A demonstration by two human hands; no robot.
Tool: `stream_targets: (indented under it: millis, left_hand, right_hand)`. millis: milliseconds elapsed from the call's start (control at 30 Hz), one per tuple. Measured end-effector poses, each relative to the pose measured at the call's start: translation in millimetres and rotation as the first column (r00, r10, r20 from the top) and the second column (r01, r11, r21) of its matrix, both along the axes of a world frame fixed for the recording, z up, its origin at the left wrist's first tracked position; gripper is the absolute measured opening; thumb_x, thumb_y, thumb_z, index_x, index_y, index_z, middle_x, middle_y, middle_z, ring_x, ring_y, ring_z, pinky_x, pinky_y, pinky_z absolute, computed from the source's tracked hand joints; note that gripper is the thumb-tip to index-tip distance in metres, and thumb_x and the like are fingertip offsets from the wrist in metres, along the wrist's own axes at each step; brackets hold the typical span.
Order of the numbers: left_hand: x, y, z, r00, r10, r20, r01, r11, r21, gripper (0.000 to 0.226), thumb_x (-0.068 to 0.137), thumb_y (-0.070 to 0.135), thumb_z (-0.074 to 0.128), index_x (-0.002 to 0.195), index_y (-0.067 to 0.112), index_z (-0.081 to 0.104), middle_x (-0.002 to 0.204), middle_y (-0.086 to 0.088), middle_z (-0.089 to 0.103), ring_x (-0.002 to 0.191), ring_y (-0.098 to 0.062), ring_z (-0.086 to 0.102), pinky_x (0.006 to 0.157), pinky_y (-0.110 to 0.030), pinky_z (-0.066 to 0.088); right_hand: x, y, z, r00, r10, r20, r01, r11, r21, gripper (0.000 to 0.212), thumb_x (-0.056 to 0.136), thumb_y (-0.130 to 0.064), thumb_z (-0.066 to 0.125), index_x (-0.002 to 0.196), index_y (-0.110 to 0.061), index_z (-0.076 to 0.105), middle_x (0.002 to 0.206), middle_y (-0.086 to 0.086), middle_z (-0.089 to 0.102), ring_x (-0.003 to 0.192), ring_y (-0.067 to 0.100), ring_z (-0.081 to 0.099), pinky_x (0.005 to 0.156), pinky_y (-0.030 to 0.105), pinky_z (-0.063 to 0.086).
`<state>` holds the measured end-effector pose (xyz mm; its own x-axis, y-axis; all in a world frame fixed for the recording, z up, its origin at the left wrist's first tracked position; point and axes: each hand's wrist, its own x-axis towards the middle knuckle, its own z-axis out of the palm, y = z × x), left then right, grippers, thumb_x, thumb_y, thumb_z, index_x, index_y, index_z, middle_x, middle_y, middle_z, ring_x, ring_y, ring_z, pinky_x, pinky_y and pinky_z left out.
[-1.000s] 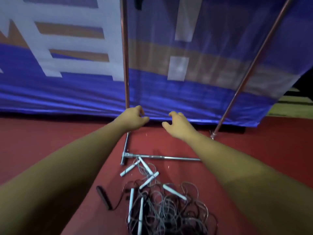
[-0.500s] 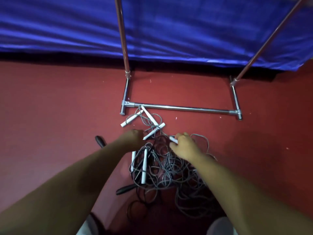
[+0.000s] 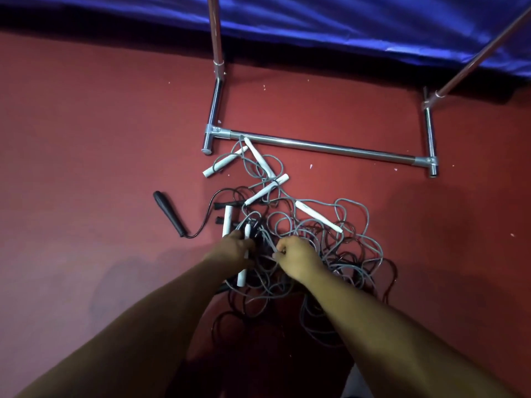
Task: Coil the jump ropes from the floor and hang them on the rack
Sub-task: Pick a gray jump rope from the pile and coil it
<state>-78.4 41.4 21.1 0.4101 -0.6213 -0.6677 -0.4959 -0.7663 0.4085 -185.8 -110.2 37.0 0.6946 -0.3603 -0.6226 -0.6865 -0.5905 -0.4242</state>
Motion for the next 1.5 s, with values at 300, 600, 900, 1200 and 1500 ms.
stream_targets:
  millis: [300, 600, 900, 1200, 1500]
  left_hand:
    - [27.3, -15.3, 83.5, 0.998, -0.037, 0.056, 0.051, 0.961, -0.272, 0.065, 0.069, 0.059, 0.059, 0.125, 0.026, 0.069, 0.117, -0.013, 0.059, 0.111, -0.025, 0.051, 0.103, -0.028, 0.04]
    - [26.8, -20.2, 237.9, 0.991, 0.13, 0.008, -0.112, 0.882, -0.458, 0.025, 0.098, 0.03, 0.059, 0.089, 0.009, 0.069, 0.08, -0.007, 0.065, 0.07, -0.01, 0.058, 0.072, -0.027, 0.047]
    - [-7.2, -0.1, 361.7, 0.96, 0.19, -0.207, -0.28, 0.683, -0.674, 0.018, 0.099, 0.022, 0.061, 0.083, 0.017, 0.054, 0.063, -0.001, 0.053, 0.054, -0.012, 0.049, 0.055, -0.024, 0.042]
    - [-57.1, 12.0, 412.4, 0.817, 0.144, -0.559, -0.546, 0.506, -0.668, 0.02, 0.105, 0.026, 0.046, 0.101, 0.008, 0.053, 0.053, 0.001, 0.032, 0.036, -0.011, 0.029, 0.039, -0.019, 0.017]
    - [-32.6, 19.5, 434.4, 0.46, -0.083, -0.884, -0.886, 0.025, -0.464, 0.022, 0.096, 0.033, 0.045, 0.078, 0.019, 0.045, 0.046, 0.008, 0.03, 0.029, -0.002, 0.024, 0.03, -0.015, 0.018]
  right_hand:
    - [29.8, -23.3, 108.5, 0.977, 0.166, 0.13, -0.182, 0.976, 0.118, 0.011, 0.089, -0.016, 0.069, 0.079, -0.017, 0.073, 0.063, -0.006, 0.064, 0.062, 0.01, 0.06, 0.065, 0.023, 0.049]
    - [24.0, -38.1, 305.6, 0.891, 0.109, 0.44, -0.138, 0.99, 0.035, 0.01, 0.088, -0.01, 0.069, 0.081, -0.014, 0.075, 0.064, -0.008, 0.066, 0.058, -0.001, 0.053, 0.062, 0.022, 0.043]
    - [-43.2, -39.1, 411.9, 0.66, -0.201, 0.724, 0.145, 0.979, 0.14, 0.005, 0.091, -0.01, 0.067, 0.088, -0.01, 0.071, 0.042, -0.021, 0.053, 0.042, -0.006, 0.048, 0.052, 0.009, 0.034]
    - [-73.8, -30.2, 416.3, 0.587, -0.292, 0.755, 0.201, 0.956, 0.214, 0.01, 0.092, -0.014, 0.067, 0.083, -0.011, 0.07, 0.051, -0.008, 0.053, 0.042, 0.001, 0.044, 0.049, 0.019, 0.039]
    - [-82.8, -53.2, 360.0, 0.909, -0.057, 0.414, 0.068, 0.998, -0.014, 0.03, 0.091, -0.021, 0.07, 0.063, -0.016, 0.061, 0.062, 0.0, 0.061, 0.058, 0.009, 0.05, 0.061, 0.024, 0.04]
